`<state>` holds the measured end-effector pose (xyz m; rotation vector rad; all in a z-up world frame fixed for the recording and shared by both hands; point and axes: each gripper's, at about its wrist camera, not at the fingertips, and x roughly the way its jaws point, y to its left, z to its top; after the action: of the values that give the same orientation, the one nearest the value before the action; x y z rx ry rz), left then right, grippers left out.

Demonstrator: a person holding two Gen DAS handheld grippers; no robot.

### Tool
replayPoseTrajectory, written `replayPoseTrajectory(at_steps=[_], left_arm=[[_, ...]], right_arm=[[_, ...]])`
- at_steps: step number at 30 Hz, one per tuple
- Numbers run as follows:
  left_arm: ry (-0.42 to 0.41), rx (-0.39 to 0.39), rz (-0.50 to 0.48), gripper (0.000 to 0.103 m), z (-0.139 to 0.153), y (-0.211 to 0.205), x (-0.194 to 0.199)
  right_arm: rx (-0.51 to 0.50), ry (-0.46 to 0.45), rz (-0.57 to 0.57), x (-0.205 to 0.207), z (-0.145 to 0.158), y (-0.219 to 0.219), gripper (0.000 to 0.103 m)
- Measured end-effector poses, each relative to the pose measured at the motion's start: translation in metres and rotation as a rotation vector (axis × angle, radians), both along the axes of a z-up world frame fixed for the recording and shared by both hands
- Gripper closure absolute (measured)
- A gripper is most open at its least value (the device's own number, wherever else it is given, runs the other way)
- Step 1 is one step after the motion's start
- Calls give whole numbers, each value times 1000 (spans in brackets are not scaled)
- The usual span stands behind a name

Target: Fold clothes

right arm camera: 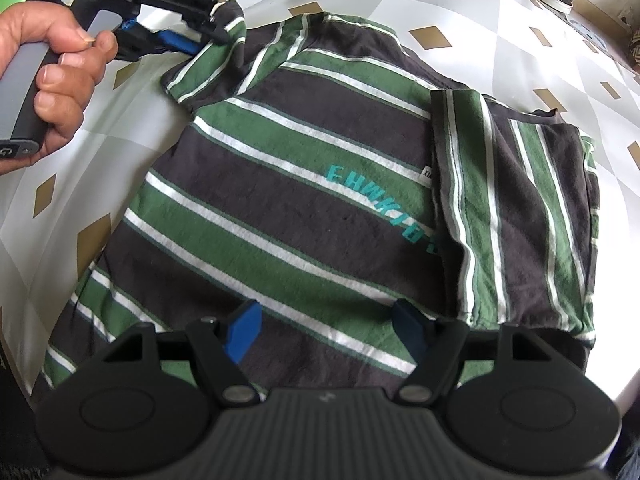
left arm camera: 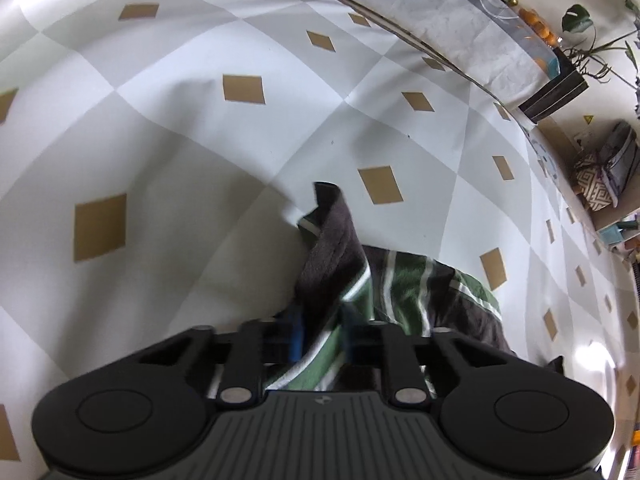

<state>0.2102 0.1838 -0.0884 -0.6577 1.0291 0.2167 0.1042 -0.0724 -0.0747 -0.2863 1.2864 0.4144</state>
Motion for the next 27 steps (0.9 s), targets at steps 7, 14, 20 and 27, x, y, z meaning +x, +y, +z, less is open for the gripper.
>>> replayPoseTrajectory(at_steps=[7,14,20,27], left_arm=[[-48,42,-24,99,10,-14,-3],[-95,-19,-84,99,25,-31,-1],[-100,-52,-231,99,29,-74,-2],[-16,-99,-364,99,8,-117,-9]], right_arm=[[-5,-7,-5,0,2,-2,33],[-6,-16,-12,2,4,-5,33],[-8,-29,-42,7,8,-12,33],[-9,-42,-77,13,11,-20,32]])
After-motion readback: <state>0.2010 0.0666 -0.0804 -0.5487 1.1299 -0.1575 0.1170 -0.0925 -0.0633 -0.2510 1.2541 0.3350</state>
